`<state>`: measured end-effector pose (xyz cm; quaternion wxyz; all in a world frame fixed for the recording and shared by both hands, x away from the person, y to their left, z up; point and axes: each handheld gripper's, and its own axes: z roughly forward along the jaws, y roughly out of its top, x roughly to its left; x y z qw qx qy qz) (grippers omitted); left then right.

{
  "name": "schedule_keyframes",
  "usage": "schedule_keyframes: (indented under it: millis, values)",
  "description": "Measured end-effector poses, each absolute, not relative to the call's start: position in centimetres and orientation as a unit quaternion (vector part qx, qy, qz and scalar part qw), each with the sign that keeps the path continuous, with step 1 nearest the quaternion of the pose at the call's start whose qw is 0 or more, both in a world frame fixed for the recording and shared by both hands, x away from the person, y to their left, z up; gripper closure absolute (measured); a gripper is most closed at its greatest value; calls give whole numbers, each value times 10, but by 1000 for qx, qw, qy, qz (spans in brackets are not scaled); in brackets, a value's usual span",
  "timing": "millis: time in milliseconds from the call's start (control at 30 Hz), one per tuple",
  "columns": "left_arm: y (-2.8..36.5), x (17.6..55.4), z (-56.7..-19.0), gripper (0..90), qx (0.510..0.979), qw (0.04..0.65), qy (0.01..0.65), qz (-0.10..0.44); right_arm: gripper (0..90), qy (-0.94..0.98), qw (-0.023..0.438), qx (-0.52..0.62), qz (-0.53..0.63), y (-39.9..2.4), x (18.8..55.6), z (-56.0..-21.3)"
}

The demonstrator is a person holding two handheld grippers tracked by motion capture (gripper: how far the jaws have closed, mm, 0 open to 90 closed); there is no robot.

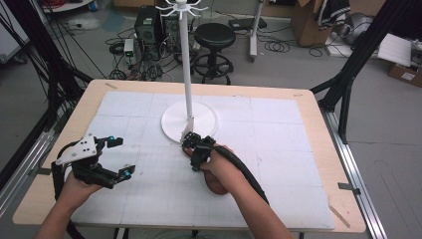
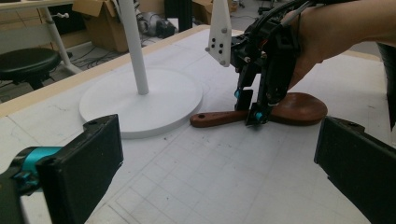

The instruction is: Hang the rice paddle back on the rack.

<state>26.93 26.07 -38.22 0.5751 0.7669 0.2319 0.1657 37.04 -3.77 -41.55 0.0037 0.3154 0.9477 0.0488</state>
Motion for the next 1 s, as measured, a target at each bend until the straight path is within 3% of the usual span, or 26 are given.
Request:
schedule_keyframes:
  millis: [467,600,1000]
  values:
    - [261,269,-382,18,767,575,232,166,657,951,14,306,42,-37,369,-416]
    - [261,269,-382,18,766,575,234,167,718,956,17,291,41,-34,367,-416]
    - [262,269,-382,18,766,575,235,169,782,961,12,274,41,-34,367,-415]
